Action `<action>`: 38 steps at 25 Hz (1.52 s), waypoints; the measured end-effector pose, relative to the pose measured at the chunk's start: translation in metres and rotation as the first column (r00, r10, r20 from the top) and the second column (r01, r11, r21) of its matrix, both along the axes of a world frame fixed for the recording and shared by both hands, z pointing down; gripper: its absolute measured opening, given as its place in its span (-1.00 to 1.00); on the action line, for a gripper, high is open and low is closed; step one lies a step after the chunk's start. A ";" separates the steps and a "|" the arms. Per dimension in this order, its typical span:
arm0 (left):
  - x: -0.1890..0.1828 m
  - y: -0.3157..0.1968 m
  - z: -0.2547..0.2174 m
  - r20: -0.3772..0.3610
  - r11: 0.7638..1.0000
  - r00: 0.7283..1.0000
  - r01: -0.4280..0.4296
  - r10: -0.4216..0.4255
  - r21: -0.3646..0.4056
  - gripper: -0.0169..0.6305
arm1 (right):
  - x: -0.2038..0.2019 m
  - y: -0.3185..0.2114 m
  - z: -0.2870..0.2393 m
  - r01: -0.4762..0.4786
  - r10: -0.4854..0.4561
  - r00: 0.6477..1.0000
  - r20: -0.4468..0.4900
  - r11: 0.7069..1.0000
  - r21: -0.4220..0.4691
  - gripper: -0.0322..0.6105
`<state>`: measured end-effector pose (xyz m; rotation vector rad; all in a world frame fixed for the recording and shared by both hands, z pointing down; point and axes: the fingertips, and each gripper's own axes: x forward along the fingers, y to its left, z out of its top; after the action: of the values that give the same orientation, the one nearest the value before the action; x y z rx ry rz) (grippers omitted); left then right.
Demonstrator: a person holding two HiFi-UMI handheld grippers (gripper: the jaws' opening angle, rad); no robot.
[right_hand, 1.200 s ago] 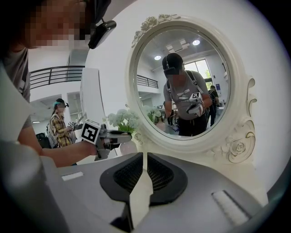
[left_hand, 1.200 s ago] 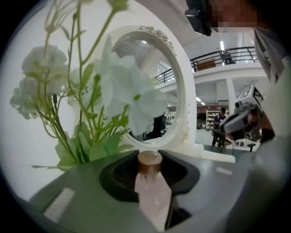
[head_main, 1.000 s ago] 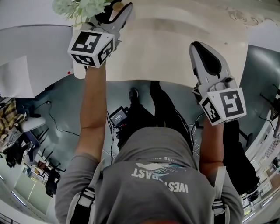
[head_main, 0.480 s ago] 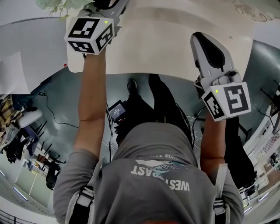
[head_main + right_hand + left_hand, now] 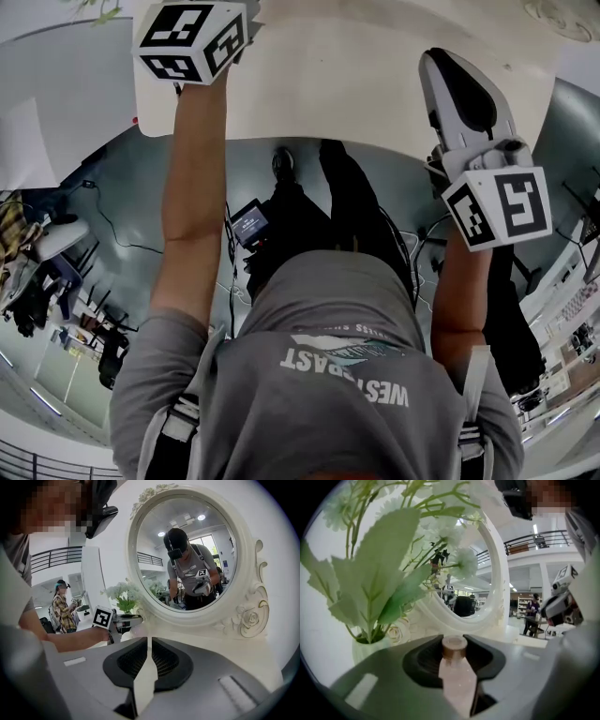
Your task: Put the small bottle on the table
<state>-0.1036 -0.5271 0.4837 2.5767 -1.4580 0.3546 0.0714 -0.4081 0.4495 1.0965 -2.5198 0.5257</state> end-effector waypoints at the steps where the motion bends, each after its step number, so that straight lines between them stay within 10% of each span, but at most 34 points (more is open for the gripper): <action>1: 0.000 -0.001 0.002 -0.001 1.000 1.000 0.002 -0.002 -0.001 -0.55 | 0.000 0.000 0.001 0.000 0.000 1.000 0.001 1.000 -0.001 -0.80; 17: 0.012 -0.022 0.012 -0.029 0.998 0.999 0.025 -0.024 0.064 -0.55 | 0.003 0.003 0.010 -0.007 0.007 1.000 0.005 1.000 -0.010 -0.80; 38: 0.029 -0.013 -0.011 0.145 0.992 0.989 -0.002 -0.017 0.125 -0.27 | 0.002 0.018 -0.014 -0.002 0.002 1.000 0.011 1.000 0.025 -0.80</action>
<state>-0.0742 -0.5399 0.4724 2.6924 -1.5855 0.4753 0.0738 -0.3898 0.4357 1.1084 -2.5414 0.5026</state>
